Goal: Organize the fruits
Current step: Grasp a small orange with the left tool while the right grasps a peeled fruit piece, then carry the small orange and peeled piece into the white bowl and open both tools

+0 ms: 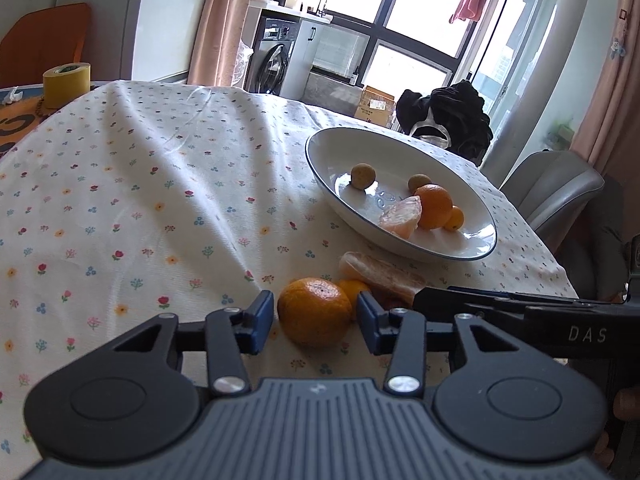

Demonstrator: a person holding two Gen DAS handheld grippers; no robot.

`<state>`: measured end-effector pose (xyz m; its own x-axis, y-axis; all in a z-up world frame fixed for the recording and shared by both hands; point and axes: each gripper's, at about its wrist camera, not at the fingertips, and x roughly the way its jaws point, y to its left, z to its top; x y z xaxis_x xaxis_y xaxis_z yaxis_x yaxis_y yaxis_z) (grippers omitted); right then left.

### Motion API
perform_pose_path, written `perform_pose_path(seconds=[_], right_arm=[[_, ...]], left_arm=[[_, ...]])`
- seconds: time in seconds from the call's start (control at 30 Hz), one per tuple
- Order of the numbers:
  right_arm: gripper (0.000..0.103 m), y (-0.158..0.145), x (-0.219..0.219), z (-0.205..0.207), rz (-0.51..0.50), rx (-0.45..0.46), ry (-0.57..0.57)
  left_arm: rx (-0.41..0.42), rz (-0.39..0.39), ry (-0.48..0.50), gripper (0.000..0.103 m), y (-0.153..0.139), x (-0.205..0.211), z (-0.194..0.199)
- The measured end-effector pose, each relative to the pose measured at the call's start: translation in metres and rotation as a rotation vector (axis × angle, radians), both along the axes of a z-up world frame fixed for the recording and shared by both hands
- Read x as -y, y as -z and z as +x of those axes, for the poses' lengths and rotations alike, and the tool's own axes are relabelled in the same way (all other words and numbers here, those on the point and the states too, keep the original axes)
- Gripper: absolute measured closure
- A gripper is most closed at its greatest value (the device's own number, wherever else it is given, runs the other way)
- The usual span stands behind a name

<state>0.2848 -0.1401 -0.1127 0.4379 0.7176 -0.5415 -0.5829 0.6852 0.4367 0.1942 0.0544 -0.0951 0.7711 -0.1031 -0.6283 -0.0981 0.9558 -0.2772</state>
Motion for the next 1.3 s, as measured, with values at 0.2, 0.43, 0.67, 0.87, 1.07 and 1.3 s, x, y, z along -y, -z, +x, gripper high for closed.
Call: perform_pose_path(seconds=[0.2, 0.43, 0.67, 0.87, 1.07, 1.3], right_arm=[[0.041, 0.004, -0.008, 0.005, 0.009, -0.015, -0.014], [0.06, 0.006, -0.01, 0.005, 0.018, -0.031, -0.022], [0.064, 0.002, -0.008, -0.005, 0.012, -0.019, -0.028], [0.066, -0.002, -0.003, -0.013, 0.02, -0.015, -0.026], [0.066, -0.01, 0.004, -0.022, 0.035, 0.007, -0.019], [0.066, -0.02, 0.013, -0.029, 0.056, 0.033, -0.009]], left_arm=[[0.008, 0.008, 0.006, 0.065, 0.0, 0.0, -0.002], [0.013, 0.005, 0.008, 0.066, -0.002, 0.002, -0.005], [0.018, 0.003, 0.009, 0.066, -0.006, 0.004, -0.013], [0.03, 0.007, 0.003, 0.066, -0.011, 0.006, -0.021], [0.051, 0.012, 0.002, 0.066, -0.019, 0.009, -0.028], [0.079, 0.025, 0.008, 0.066, -0.031, 0.016, -0.035]])
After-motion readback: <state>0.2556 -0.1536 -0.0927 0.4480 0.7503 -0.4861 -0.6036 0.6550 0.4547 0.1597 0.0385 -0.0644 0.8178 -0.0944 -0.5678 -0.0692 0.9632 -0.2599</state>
